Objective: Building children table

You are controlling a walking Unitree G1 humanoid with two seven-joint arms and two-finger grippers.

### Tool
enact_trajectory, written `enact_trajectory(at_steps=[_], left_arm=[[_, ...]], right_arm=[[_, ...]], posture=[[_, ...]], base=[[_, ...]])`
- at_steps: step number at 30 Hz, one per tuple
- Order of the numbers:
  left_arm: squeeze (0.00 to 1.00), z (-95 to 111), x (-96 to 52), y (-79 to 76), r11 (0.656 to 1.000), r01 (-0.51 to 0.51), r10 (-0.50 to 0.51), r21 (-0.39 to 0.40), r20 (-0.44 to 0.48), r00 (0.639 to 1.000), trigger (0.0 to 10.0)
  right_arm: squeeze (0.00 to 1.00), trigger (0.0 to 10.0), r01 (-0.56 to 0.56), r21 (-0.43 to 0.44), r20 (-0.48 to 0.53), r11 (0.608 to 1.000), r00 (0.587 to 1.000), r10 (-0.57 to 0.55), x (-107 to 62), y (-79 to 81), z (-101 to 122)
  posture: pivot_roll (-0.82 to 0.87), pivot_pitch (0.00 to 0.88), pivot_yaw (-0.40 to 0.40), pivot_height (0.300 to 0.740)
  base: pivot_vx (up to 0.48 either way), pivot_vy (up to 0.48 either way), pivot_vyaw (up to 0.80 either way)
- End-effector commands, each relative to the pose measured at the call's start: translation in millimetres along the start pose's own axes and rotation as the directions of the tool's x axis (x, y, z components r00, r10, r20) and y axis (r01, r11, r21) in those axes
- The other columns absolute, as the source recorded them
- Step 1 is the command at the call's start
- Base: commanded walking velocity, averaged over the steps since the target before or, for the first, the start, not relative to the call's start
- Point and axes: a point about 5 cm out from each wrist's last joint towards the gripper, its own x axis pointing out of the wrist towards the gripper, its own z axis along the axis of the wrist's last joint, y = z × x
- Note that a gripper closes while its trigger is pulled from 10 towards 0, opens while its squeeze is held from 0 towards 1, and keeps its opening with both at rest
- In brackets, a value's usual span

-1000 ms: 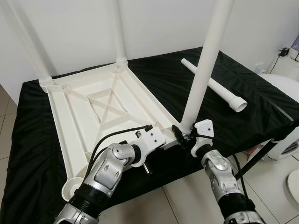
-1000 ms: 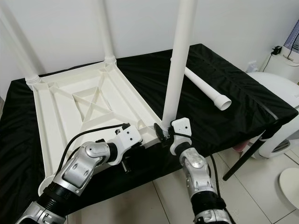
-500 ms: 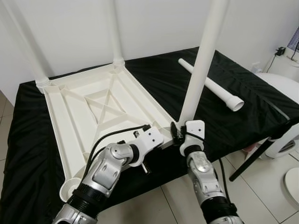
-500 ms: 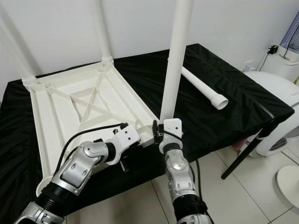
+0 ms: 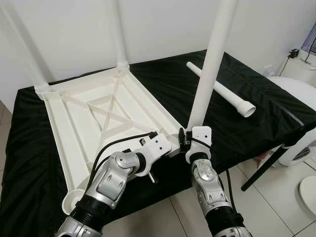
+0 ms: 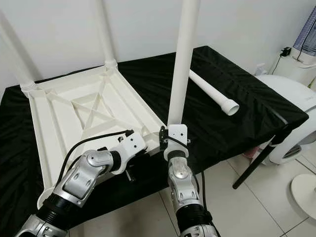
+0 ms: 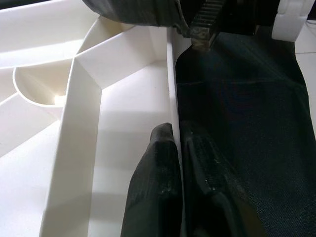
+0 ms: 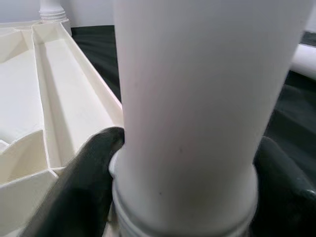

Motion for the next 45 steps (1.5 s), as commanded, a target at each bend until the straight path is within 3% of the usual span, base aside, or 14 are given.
enact_trajectory(at_steps=[1,9,15,16,17,19,20,22,29,33,34,35,45], left_arm=[[0.0,-2,1.4,-2.0,0.998,-0.066,0.066,0.012,-0.014,0.998,10.0],[0.0,-1,2.1,-3.2,0.998,-0.06,0.06,0.012,-0.012,0.998,10.0],[0.0,-1,2.1,-3.0,0.998,-0.061,0.061,0.01,-0.013,0.998,10.0],[0.0,-1,2.0,-2.8,0.998,-0.061,0.061,0.011,-0.014,0.998,10.0],[0.0,-1,2.0,-2.5,0.998,-0.062,0.062,0.01,-0.014,0.998,10.0],[0.0,-1,2.0,-2.2,0.998,-0.062,0.062,0.01,-0.014,0.998,10.0],[0.0,0,1.9,-1.7,0.998,-0.063,0.063,0.009,-0.014,0.998,10.0],[0.0,0,1.7,-0.6,0.998,-0.065,0.065,0.008,-0.015,0.998,10.0],[0.0,0,1.9,1.0,0.998,-0.067,0.067,0.007,-0.014,0.998,10.0],[0.0,1,2.6,1.9,0.998,-0.067,0.067,0.008,-0.012,0.998,10.0],[0.0,1,2.6,1.9,0.998,-0.067,0.067,0.008,-0.012,0.998,10.0],[0.0,2,2.6,2.7,0.998,-0.067,0.067,0.009,-0.011,0.998,10.0],[0.0,2,1.5,2.3,0.998,-0.066,0.066,0.009,-0.011,0.998,10.0]], right_arm=[[1.0,10.0,-0.039,0.03,-0.033,0.999,0.999,0.04,-2.5,12.8,-4],[1.0,10.0,-0.049,0.024,-0.009,0.999,0.999,0.049,-3.5,2.6,-1],[1.0,10.0,-0.117,0.014,-0.005,0.993,0.993,0.117,-3.8,-5.2,-1],[0.79,10.0,-0.13,0.01,-0.006,0.991,0.991,0.131,-3.8,-6.3,-1],[0.08,10.0,-0.155,0.01,-0.012,0.988,0.988,0.155,-3.7,-8.1,-2],[0.08,10.0,-0.172,0.011,-0.017,0.985,0.985,0.172,-3.6,-9.4,-2],[0.0,10.0,-0.213,0.013,-0.017,0.977,0.977,0.213,-3.6,-11.2,-2],[0.0,10.0,-0.319,0.007,-0.015,0.948,0.948,0.319,-3.6,-14.5,-1],[0.0,10.0,-0.447,-0.025,-0.016,0.894,0.895,0.447,0.0,-25.8,2],[0.0,10.0,-0.578,-0.06,-0.028,0.814,0.816,0.578,4.8,-34.8,8],[0.0,10.0,-0.578,-0.06,-0.028,0.814,0.816,0.578,4.8,-34.8,8],[0.0,10.0,-0.635,-0.067,-0.052,0.77,0.773,0.633,7.5,-40.0,9],[0.0,10.0,-0.696,-0.086,-0.112,0.712,0.717,0.688,12.2,-49.7,6]], posture=[[-0.11,0.046,0.051,0.74],[-0.12,0.051,0.056,0.74],[-0.12,0.055,0.056,0.74],[-0.12,0.055,0.056,0.74],[-0.12,0.058,0.058,0.74],[-0.12,0.058,0.058,0.74],[-0.12,0.062,0.061,0.74],[-0.12,0.063,0.064,0.74],[-0.13,0.065,0.07,0.74],[-0.13,0.065,0.075,0.74],[-0.13,0.065,0.075,0.74],[-0.12,0.064,0.079,0.74],[-0.12,0.065,0.083,0.74]], base=[[0.0,0.0,0.0],[0.0,0.0,0.0],[0.0,0.0,0.0],[0.0,0.0,0.0],[0.0,0.0,0.0],[0.0,0.0,0.0],[0.0,0.0,0.0],[0.0,0.0,0.0],[0.0,0.0,0.0],[0.0,0.0,0.0],[0.0,0.0,0.0],[0.0,0.0,0.0],[0.0,0.0,0.0]])
